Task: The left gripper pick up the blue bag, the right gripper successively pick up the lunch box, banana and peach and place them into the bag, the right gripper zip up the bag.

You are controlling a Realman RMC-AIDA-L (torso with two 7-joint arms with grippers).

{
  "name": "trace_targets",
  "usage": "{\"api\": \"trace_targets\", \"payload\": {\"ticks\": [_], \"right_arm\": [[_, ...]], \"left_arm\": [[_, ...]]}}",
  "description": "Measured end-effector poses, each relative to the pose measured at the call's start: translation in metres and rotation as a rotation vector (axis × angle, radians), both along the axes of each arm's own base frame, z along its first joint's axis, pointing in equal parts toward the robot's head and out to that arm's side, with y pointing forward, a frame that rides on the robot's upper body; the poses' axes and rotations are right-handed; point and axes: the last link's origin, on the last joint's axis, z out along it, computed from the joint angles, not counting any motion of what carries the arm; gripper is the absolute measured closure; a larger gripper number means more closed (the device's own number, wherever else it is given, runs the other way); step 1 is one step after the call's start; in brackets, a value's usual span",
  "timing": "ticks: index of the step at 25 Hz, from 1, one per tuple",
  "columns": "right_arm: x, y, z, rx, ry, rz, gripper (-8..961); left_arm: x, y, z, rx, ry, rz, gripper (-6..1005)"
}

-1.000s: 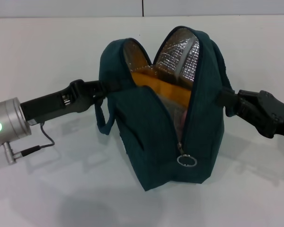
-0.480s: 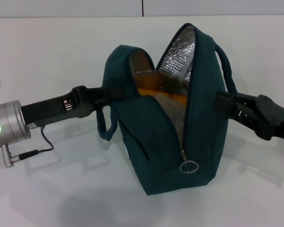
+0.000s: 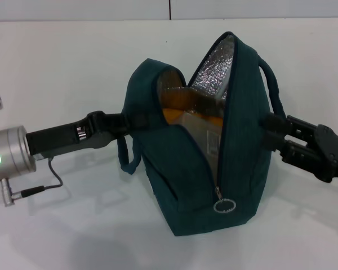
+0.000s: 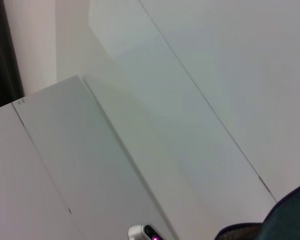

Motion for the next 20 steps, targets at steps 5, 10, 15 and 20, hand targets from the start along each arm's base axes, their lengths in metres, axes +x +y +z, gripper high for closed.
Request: {"api": "trace_targets", "payload": {"ticks": [5, 10, 15, 20], "right_arm": [[0.009, -0.010, 0.004, 0.035, 0.016, -0.016, 341], [0.015, -0.032, 0.011, 0.097, 0.033, 0.075, 158], [0.020, -0.060, 0.002, 0.100, -0.020, 0.208, 138], [0.031, -0.079, -0.025, 0.086, -0.125, 0.217, 124]], "left_arm": [[-0.005, -0.004, 0.000, 0.001, 0.004, 0.011, 956], [-0.007, -0.006, 0.001, 0.001, 0.004, 0.018, 956], [-0.007, -0.007, 0.000, -0.003, 0.002, 0.017, 958], [-0.005, -0.008, -0.002, -0.013, 0.004, 0.011, 959]]}}
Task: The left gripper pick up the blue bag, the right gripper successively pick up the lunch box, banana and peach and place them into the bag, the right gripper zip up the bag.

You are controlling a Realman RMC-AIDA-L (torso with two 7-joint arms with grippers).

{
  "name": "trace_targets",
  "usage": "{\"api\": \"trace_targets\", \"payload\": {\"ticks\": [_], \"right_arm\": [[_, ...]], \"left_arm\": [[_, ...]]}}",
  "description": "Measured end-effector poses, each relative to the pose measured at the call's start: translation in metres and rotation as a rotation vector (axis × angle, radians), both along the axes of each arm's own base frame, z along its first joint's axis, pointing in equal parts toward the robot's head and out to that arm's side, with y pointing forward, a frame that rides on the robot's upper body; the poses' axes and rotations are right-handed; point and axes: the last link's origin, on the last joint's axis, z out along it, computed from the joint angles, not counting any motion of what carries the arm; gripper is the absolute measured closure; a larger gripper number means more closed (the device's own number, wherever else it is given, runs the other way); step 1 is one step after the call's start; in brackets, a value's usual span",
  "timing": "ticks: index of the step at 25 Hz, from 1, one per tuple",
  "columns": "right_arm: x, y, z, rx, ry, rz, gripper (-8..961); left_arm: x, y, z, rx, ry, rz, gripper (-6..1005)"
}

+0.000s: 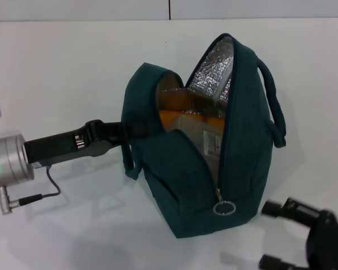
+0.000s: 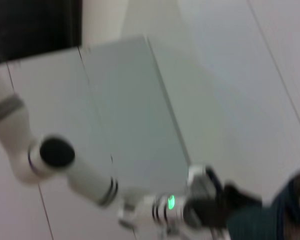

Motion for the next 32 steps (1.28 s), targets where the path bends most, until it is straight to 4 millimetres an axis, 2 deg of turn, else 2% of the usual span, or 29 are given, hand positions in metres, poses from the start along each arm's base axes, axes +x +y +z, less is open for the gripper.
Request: {"api": "trace_targets", "payload": {"ticks": [6, 18, 27, 32], "right_arm": [[0.009, 0.004, -0.020, -0.021, -0.116, -0.048, 124], [0.014, 0.011, -0.026, 0.002, -0.168, -0.088, 131], [0.005, 0.025, -0.031, 0.010, -0.184, -0.050, 137], [0.001, 0.025, -0.034, -0.005, -0.190, -0.014, 140]], "left_arm": [[0.001, -0.002, -0.003, -0.010, -0.002, -0.004, 954], [0.001, -0.004, -0.005, -0.018, -0.002, -0.004, 946], [0.004, -0.006, -0.010, -0.025, -0.006, -0.015, 939], [0.004, -0.005, -0.010, -0.024, -0.005, -0.016, 935]]}}
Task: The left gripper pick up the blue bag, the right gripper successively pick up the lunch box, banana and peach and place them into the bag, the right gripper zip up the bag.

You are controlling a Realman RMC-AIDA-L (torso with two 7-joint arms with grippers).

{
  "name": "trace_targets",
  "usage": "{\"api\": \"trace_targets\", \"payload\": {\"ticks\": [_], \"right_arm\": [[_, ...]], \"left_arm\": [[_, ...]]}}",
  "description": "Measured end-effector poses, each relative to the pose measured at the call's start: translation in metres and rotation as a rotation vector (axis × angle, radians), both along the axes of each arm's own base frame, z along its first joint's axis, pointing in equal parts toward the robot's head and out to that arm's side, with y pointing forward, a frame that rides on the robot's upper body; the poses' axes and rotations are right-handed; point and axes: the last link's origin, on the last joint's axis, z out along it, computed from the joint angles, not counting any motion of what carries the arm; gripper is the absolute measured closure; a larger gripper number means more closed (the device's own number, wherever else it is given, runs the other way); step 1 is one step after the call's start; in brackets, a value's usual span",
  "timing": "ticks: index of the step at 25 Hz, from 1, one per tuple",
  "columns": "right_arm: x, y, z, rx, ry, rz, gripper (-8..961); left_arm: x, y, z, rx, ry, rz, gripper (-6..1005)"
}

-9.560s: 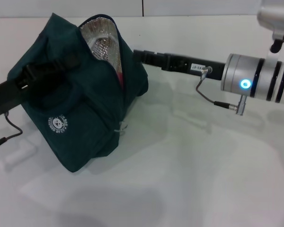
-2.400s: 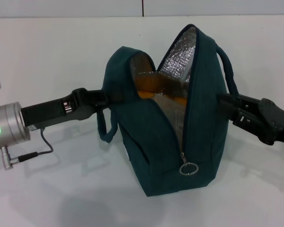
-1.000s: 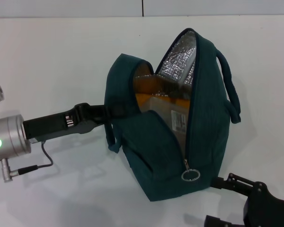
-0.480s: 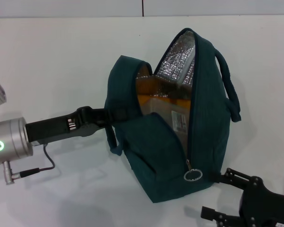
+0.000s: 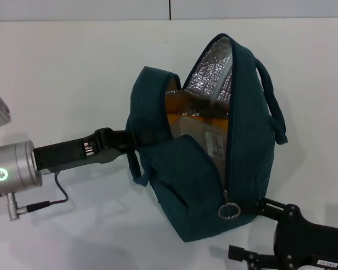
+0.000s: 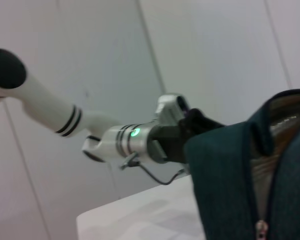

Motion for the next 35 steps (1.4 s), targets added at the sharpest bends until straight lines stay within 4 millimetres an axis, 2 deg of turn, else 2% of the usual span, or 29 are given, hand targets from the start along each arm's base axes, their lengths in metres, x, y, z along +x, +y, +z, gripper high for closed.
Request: {"api": "trace_targets", "payload": {"ticks": [17, 28, 31, 35], "right_arm": [[-0.003, 0.004, -0.003, -0.018, -0.014, 0.007, 150], [-0.004, 0.011, -0.003, -0.009, -0.015, -0.027, 394], [-0.004, 0.013, -0.003, -0.009, -0.020, -0.027, 637], [-0.005, 0.016, -0.004, -0.007, -0.026, -0.023, 759]], "left_arm": [[-0.001, 0.000, 0.001, 0.007, 0.006, -0.002, 923], [-0.002, 0.000, 0.001, 0.008, 0.006, -0.002, 915], [-0.001, 0.000, 0.001, 0.008, 0.005, -0.004, 913], [-0.001, -0.001, 0.000, 0.012, 0.006, -0.012, 910]]}}
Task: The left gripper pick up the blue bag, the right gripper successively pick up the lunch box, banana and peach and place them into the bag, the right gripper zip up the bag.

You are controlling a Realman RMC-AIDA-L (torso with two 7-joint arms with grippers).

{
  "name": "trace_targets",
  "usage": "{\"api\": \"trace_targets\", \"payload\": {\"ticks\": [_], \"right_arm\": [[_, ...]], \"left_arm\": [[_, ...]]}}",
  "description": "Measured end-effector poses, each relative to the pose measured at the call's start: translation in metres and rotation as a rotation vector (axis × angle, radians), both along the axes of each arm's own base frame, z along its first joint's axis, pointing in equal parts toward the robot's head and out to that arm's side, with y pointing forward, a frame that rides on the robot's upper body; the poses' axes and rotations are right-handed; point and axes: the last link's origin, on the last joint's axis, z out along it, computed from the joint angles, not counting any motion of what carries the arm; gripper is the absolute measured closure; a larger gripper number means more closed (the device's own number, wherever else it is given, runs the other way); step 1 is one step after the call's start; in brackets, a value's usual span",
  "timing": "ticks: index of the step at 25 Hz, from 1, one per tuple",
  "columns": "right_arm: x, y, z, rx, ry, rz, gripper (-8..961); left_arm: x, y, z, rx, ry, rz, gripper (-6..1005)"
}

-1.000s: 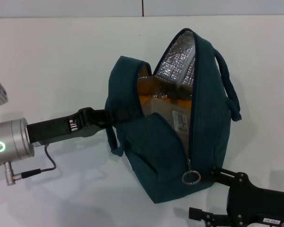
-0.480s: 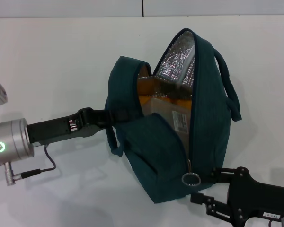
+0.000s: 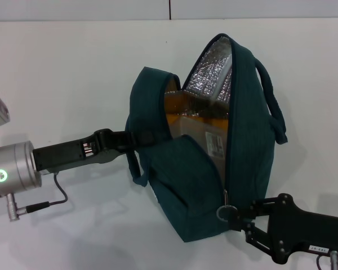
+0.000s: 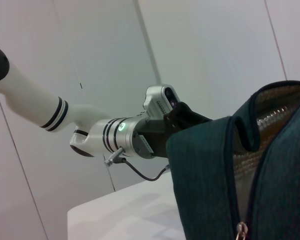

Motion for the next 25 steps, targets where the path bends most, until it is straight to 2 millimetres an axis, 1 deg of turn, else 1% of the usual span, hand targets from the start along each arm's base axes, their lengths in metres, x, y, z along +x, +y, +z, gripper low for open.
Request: {"api": "trace_targets", "payload": {"ticks": [1, 13, 23, 25], "right_arm": [[0.0000, 0.0002, -0.0001, 0.000, -0.001, 0.000, 790], [-0.0037, 0.0042, -0.0053, -0.026, -0.022, 0.012, 799], [-0.0034, 0.0049, -0.0042, -0.009, -0.013, 0.003, 818], [-0.0032, 0.0049, -0.0040, -0.009, -0.013, 0.002, 902]], "left_arm": [[0.0003, 0.0000, 0.0000, 0.000, -0.001, -0.002, 909], [0.0026, -0.0020, -0.0013, -0.006, -0.007, -0.020, 901], [0.0020, -0.0025, -0.0013, -0.004, -0.006, -0.020, 893], [0.0019, -0.0025, -0.0013, -0.004, -0.005, -0.020, 892]]}}
